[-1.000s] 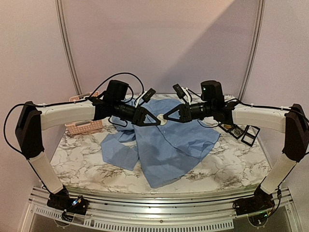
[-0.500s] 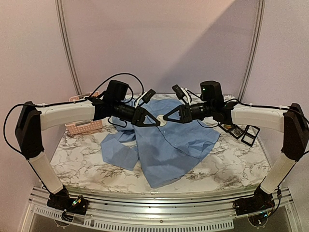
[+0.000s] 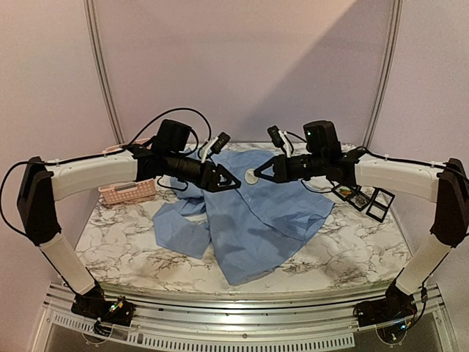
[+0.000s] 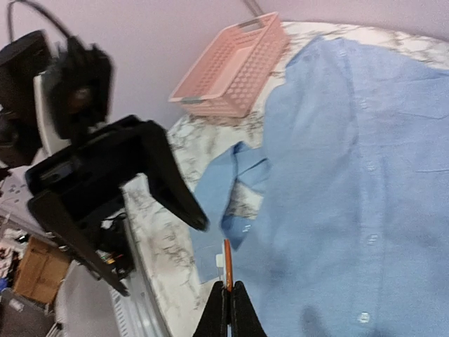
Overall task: Remove the brooch from the garment
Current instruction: Pass from the left arm to the right, then place the brooch in the brooch box.
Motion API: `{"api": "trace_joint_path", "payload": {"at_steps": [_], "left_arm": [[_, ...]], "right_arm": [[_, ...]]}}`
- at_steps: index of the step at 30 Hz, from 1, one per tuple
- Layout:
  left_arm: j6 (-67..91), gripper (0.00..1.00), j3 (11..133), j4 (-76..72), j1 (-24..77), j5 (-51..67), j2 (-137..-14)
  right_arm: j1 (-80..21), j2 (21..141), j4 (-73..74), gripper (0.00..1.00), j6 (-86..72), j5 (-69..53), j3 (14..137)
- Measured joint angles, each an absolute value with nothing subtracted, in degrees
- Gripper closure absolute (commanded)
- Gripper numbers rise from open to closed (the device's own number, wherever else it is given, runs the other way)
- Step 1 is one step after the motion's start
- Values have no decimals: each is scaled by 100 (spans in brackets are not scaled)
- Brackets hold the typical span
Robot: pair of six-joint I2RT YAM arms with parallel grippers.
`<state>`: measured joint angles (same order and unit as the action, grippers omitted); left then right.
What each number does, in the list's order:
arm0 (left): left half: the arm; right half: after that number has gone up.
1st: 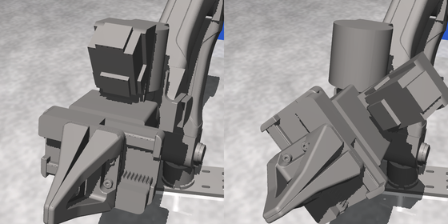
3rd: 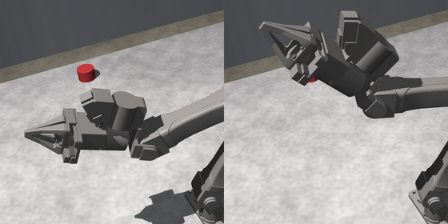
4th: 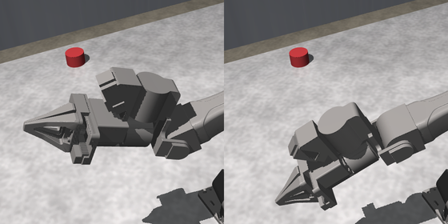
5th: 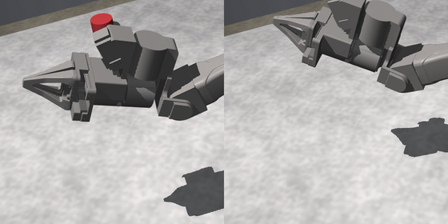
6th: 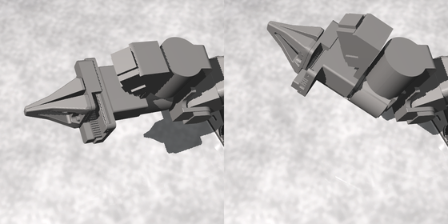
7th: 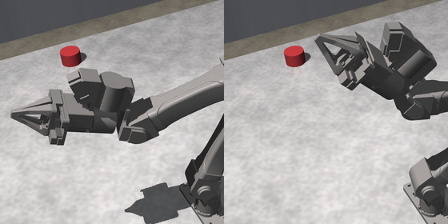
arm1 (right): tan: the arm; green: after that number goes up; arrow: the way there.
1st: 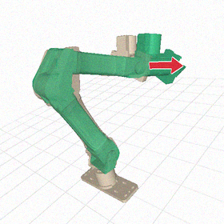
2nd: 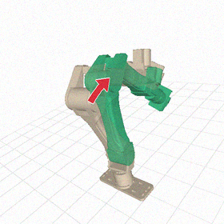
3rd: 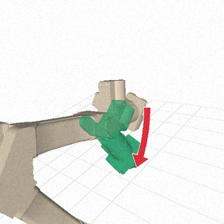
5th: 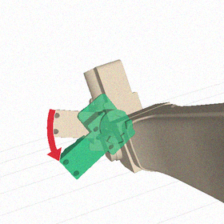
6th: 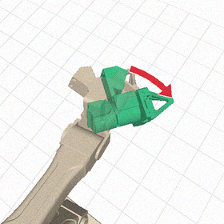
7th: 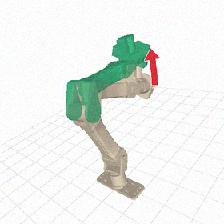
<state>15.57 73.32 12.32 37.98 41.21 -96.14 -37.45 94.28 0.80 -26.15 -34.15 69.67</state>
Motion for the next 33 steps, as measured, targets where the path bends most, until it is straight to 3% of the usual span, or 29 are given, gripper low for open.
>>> {"api": "trace_joint_path", "payload": {"at_steps": [7, 12, 23, 33], "left_arm": [[1656, 1, 6967, 1284, 3242, 1863, -8342], [1658, 1, 6783, 1273, 2628, 779, -7603], [1629, 1, 6119, 1503, 1745, 172, -6971], [1743, 1, 6086, 1520, 1330, 78, -6676]], "right_arm": [[-3522, 9072, 1573, 100, -2071, -1057, 7365], [-3197, 9006, 2541, 100, -2032, 554, 7430], [-2056, 9290, 4504, 100, -2617, 2773, 7380], [-1487, 10090, 5181, 100, -2980, 3745, 7225]]}}
